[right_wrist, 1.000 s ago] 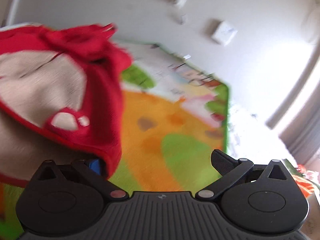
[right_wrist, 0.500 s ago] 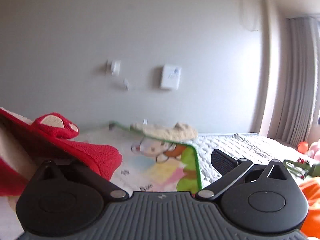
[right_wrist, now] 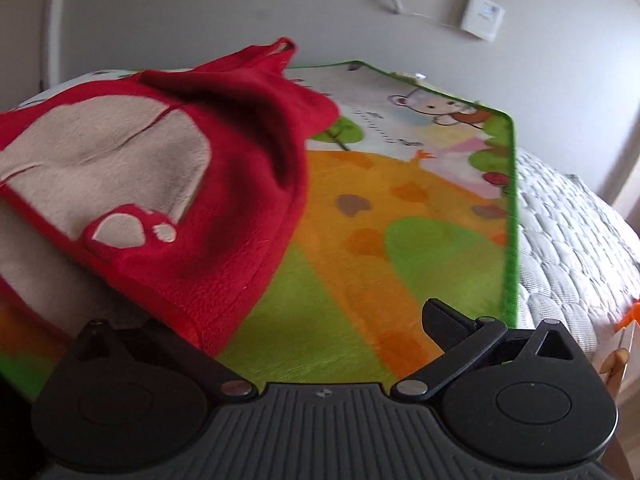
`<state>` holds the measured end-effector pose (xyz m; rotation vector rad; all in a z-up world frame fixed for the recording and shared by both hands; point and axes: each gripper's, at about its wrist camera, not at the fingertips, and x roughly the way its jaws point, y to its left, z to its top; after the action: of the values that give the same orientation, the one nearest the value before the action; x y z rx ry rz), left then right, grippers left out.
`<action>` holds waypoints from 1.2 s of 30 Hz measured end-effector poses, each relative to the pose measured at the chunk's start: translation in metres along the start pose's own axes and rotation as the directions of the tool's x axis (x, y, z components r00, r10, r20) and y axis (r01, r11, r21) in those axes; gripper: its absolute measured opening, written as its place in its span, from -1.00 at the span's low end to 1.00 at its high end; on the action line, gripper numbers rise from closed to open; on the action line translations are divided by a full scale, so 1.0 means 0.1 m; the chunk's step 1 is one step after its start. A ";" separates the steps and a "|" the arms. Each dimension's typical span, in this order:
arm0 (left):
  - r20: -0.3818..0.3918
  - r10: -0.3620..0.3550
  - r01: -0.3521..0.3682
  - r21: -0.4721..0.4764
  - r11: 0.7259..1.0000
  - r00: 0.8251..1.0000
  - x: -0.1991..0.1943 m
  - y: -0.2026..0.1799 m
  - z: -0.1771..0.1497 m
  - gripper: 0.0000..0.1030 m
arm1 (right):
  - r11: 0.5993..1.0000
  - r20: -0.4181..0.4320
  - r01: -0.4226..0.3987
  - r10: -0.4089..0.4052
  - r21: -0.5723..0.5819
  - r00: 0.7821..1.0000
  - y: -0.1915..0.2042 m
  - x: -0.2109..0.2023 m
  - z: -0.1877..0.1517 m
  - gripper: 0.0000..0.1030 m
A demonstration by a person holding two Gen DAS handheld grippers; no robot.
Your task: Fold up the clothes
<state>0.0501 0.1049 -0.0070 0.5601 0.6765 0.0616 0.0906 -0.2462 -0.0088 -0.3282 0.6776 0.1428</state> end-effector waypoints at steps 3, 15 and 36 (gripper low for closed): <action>0.028 -0.101 0.102 -0.062 0.993 0.995 -0.15 0.12 0.01 1.00 | 1.000 0.006 -0.019 0.019 -0.023 1.000 0.04 -0.14 0.00 1.00; 0.346 -0.493 0.600 -0.398 0.694 0.798 -0.31 0.57 0.74 1.00 | 0.963 0.159 -0.269 0.264 0.007 0.951 -0.02 -0.71 0.72 1.00; 0.185 -0.754 0.681 -0.598 0.423 0.630 0.92 0.14 0.74 1.00 | 0.792 -0.013 0.348 -0.396 0.502 0.918 -1.13 1.62 1.93 1.00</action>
<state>0.1690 0.1032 -0.0063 -0.4408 0.9120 -0.5036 0.3557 -0.2825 0.0576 0.0494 0.5213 -0.3947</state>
